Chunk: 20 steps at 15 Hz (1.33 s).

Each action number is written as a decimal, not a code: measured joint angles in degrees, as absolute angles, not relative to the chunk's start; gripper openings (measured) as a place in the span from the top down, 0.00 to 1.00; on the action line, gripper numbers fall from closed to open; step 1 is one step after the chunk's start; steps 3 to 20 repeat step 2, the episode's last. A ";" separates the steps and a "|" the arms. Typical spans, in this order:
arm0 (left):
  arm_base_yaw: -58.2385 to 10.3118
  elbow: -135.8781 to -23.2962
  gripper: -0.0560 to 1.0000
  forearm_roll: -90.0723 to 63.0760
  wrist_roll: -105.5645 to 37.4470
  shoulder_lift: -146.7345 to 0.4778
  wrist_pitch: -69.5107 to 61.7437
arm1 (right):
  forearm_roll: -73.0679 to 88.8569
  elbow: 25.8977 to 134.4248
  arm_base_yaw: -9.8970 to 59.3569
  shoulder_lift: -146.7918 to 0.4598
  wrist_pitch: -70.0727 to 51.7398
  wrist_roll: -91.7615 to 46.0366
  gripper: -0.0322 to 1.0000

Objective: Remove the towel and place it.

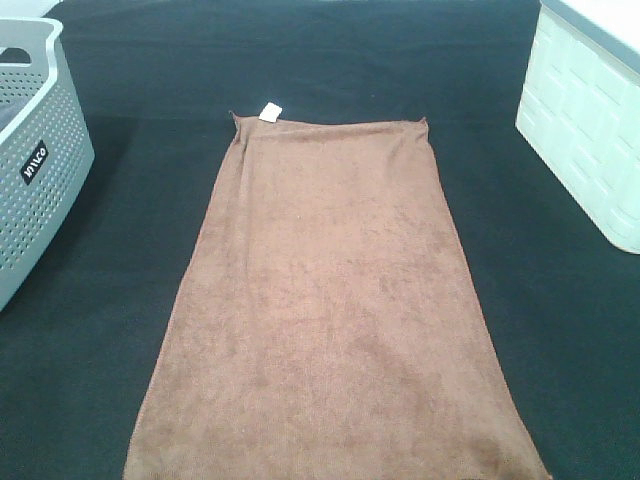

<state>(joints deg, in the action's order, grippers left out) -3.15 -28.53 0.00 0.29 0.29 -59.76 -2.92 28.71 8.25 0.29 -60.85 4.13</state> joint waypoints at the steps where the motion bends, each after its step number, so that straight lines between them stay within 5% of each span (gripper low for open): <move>1: -3.15 -28.53 0.24 0.00 0.29 0.29 -59.76 | -2.92 28.71 8.25 0.29 -60.85 4.13 0.28; 20: -3.15 -28.53 0.24 0.00 0.34 0.29 -59.76 | -2.92 28.71 8.25 0.29 -60.85 4.13 0.28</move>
